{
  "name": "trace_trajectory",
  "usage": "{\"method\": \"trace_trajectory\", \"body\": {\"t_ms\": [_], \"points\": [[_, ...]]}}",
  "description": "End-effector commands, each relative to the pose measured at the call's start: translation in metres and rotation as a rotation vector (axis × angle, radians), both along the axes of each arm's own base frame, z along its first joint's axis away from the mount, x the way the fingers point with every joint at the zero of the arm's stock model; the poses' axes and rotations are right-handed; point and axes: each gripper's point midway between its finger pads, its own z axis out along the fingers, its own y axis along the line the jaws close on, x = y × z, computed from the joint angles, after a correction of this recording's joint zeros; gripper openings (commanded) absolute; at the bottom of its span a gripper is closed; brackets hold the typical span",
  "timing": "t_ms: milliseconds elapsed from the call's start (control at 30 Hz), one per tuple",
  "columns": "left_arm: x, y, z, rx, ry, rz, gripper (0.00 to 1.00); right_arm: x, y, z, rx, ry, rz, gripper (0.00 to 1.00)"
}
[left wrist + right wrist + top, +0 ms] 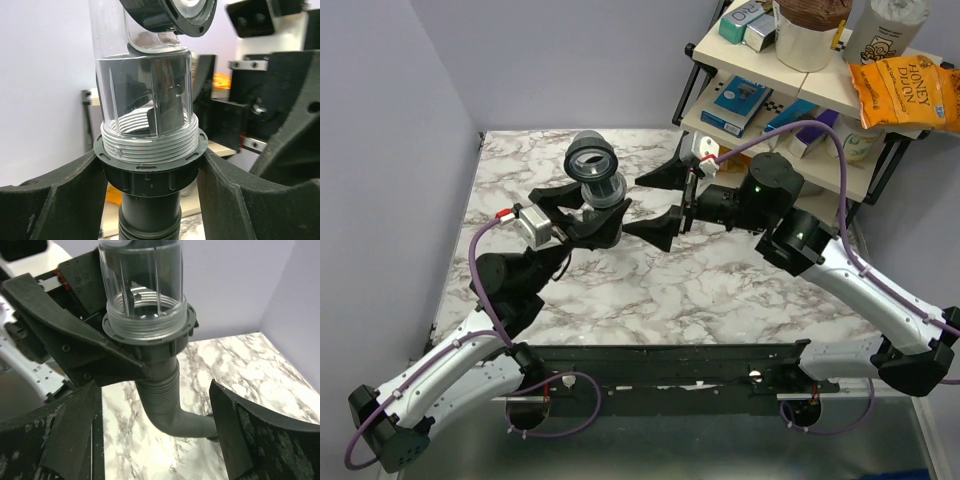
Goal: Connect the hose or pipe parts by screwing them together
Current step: Install the adaptor on the pipeline.
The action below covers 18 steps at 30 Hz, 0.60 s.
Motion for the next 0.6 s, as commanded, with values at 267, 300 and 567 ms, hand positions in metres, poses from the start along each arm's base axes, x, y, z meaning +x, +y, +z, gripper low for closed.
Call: {"method": "trace_trajectory", "body": {"t_ms": [267, 300, 567], "points": [[-0.04, -0.014, 0.021, -0.017, -0.054, -0.224, 0.0, -0.036, -0.019, 0.032, -0.018, -0.079, 0.343, 1.0], [-0.041, -0.014, 0.021, -0.017, -0.053, -0.23, 0.0, -0.031, -0.018, 0.031, -0.023, -0.076, 0.337, 1.0], [-0.05, -0.02, 0.018, -0.007, -0.047, -0.294, 0.0, -0.014, 0.0, 0.037, -0.027, -0.062, 0.402, 1.0]]}}
